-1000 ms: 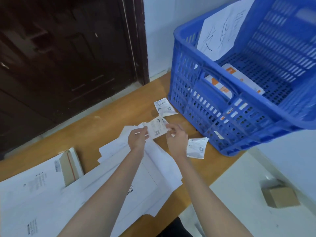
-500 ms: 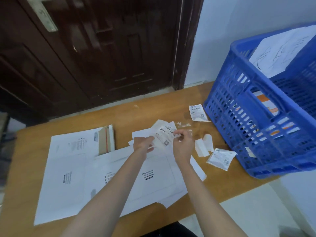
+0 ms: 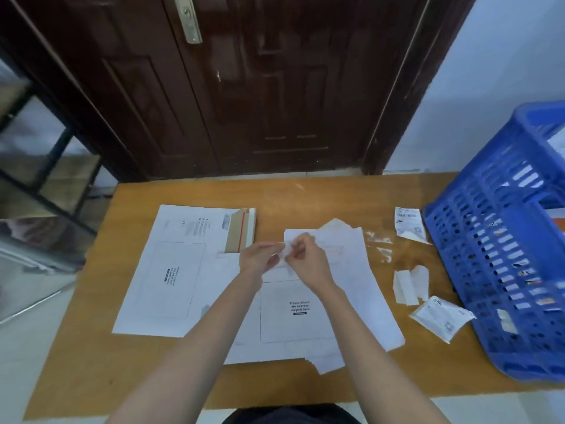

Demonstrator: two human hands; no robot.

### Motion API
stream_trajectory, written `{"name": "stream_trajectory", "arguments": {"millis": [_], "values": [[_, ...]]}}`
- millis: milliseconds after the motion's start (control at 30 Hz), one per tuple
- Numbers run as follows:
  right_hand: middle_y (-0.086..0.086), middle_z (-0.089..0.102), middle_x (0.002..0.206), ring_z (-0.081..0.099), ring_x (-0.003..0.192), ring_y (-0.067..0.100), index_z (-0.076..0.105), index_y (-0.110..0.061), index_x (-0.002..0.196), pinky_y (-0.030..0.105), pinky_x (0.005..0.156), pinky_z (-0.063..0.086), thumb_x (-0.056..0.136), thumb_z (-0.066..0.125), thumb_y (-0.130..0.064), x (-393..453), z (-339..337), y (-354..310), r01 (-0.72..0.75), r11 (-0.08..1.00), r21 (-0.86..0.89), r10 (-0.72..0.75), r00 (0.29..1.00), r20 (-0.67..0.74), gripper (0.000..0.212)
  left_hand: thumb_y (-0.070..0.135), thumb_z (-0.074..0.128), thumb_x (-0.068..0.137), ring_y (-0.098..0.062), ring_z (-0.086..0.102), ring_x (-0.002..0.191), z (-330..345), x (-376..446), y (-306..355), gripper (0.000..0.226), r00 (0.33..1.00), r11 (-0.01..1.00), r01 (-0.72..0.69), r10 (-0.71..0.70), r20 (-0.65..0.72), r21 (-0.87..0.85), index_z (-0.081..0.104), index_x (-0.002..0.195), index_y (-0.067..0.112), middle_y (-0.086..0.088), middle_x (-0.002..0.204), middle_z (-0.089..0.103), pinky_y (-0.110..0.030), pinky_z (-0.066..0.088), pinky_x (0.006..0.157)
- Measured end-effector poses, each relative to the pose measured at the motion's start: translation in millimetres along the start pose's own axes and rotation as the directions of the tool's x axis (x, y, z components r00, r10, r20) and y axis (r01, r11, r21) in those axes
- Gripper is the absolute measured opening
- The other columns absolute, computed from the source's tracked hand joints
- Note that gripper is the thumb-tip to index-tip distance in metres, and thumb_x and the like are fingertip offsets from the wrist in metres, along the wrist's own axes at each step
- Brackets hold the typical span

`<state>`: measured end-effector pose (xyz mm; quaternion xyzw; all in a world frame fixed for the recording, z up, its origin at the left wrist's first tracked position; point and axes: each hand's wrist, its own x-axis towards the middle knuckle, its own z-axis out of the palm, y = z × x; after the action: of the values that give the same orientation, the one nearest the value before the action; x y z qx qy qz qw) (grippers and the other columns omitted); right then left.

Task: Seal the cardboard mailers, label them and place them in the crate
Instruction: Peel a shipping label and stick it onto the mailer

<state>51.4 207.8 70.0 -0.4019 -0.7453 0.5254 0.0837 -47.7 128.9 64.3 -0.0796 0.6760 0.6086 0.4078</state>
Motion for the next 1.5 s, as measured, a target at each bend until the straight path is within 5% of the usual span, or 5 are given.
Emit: {"name": "stream_trajectory", "arguments": {"millis": [233,500,967,1200,1500], "values": [[-0.008,0.067,0.077,0.060,0.070,0.001,0.070,-0.013,0.082,0.014,0.067,0.043,0.082,0.069,-0.011,6.8,18.7,-8.0,-0.049,0.970,0.237,0.024,0.994,0.109,0.002,0.014,0.079,0.078,-0.022,0.063,0.087,-18.5,6.3,4.2,0.018,1.000,0.998,0.026,-0.027,-0.016,-0.055,0.062,0.077,0.006,-0.017,0.092,0.066,-0.023,0.054,0.082],[0.003,0.064,0.076,0.061,0.073,0.018,0.058,-0.014,0.072,0.022,0.070,0.050,0.085,0.058,-0.001,20.9,30.6,-14.1,-0.215,0.927,0.306,0.176,0.973,0.150,0.019,0.001,0.070,0.083,-0.018,0.068,0.087,-32.3,8.4,12.3,0.023,0.987,0.999,0.037,-0.033,0.158,-0.021,0.068,0.102,-0.011,-0.020,0.103,0.069,-0.018,0.056,0.079],[-0.005,0.061,0.112,0.058,0.104,0.019,0.057,-0.019,0.116,0.035,0.091,0.049,0.093,0.042,-0.017,17.7,36.2,-12.4,-0.234,0.966,-0.114,0.245,0.965,0.095,0.027,0.001,0.068,0.083,-0.024,0.072,0.082,-34.5,6.4,4.5,0.020,0.984,0.991,0.126,-0.131,0.117,0.052,0.068,0.101,-0.007,-0.017,0.099,0.072,-0.026,0.059,0.076],[0.000,0.056,0.105,0.052,0.092,0.021,0.062,-0.011,0.110,0.024,0.054,0.042,0.090,0.041,-0.004,20.7,30.5,-16.4,-0.344,0.928,0.144,0.329,0.937,0.119,0.030,-0.001,0.063,0.085,-0.024,0.071,0.071,-26.9,3.7,6.4,0.013,0.992,0.990,0.113,-0.117,0.047,0.082,0.061,0.098,-0.002,-0.018,0.093,0.071,-0.027,0.059,0.071],[-0.005,0.061,0.092,0.060,0.093,0.018,0.059,-0.018,0.082,0.031,0.081,0.048,0.088,0.059,-0.023,17.6,27.4,-19.1,-0.248,0.969,0.014,0.248,0.969,0.022,0.008,0.018,0.071,0.083,-0.022,0.073,0.070,-17.8,0.4,6.4,0.021,1.000,0.972,0.005,-0.010,0.019,0.233,0.066,0.096,0.003,-0.009,0.088,0.073,-0.024,0.057,0.062]]}}
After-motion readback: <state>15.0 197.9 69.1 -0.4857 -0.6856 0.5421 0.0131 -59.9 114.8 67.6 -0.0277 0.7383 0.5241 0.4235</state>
